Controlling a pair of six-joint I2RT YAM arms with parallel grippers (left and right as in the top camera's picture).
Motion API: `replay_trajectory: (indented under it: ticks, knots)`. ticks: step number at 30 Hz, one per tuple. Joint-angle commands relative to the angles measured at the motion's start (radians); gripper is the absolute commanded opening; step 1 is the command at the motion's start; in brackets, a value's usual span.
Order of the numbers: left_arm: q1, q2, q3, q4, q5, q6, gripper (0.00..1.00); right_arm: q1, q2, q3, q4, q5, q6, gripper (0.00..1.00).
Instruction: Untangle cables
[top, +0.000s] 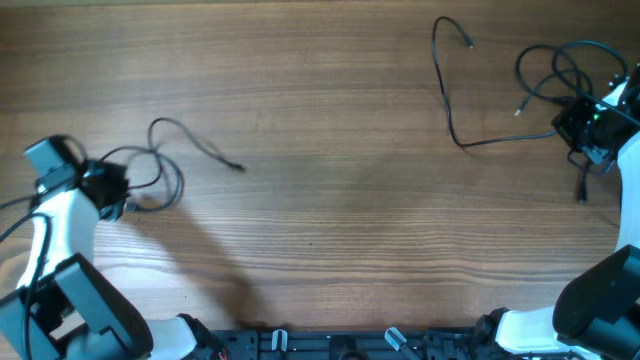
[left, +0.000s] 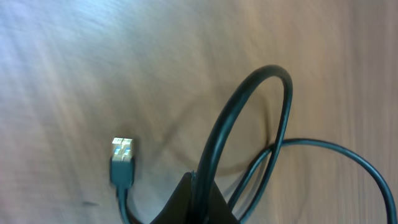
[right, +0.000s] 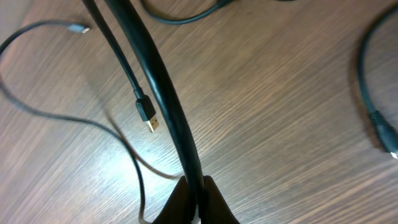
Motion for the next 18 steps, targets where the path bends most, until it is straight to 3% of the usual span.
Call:
replay_trajectory:
  ticks: [1,3,7,12,13,14,15,16,18]
  knots:
    - [-0.130,0.011,-0.012,0.047,0.019,0.046,0.04,0.005,0.014,0.004,0.021,0.030,-0.039,0.04]
    - [-0.213,0.012,-0.012,0.086,0.019,0.047,0.04,0.005,0.030,0.004,0.037,0.098,-0.036,0.04]
    - [-0.372,0.053,-0.012,0.172,0.019,0.047,0.04,0.004,0.110,0.004,0.047,0.343,0.171,0.04]
    - [-0.475,0.081,-0.012,0.227,0.019,0.103,0.06,-0.008,0.151,0.006,0.065,0.374,0.167,0.06]
    - [-0.480,0.077,-0.009,0.238,0.030,0.103,0.14,-0.008,0.145,0.009,0.086,0.311,0.113,0.12]
    - [-0.480,0.068,0.003,0.237,0.058,0.105,0.28,-0.008,0.133,0.009,0.107,0.222,0.017,0.31]
    - [-0.480,0.053,0.016,0.237,0.100,0.127,0.44,-0.008,0.121,0.010,0.127,0.154,-0.040,0.62]
    - [-0.478,0.029,0.034,0.233,0.116,0.129,0.75,-0.008,0.109,0.010,0.149,0.120,-0.044,0.83]
    - [-0.477,-0.008,0.053,0.234,0.117,0.148,1.00,-0.008,0.097,0.010,0.186,0.063,-0.046,1.00]
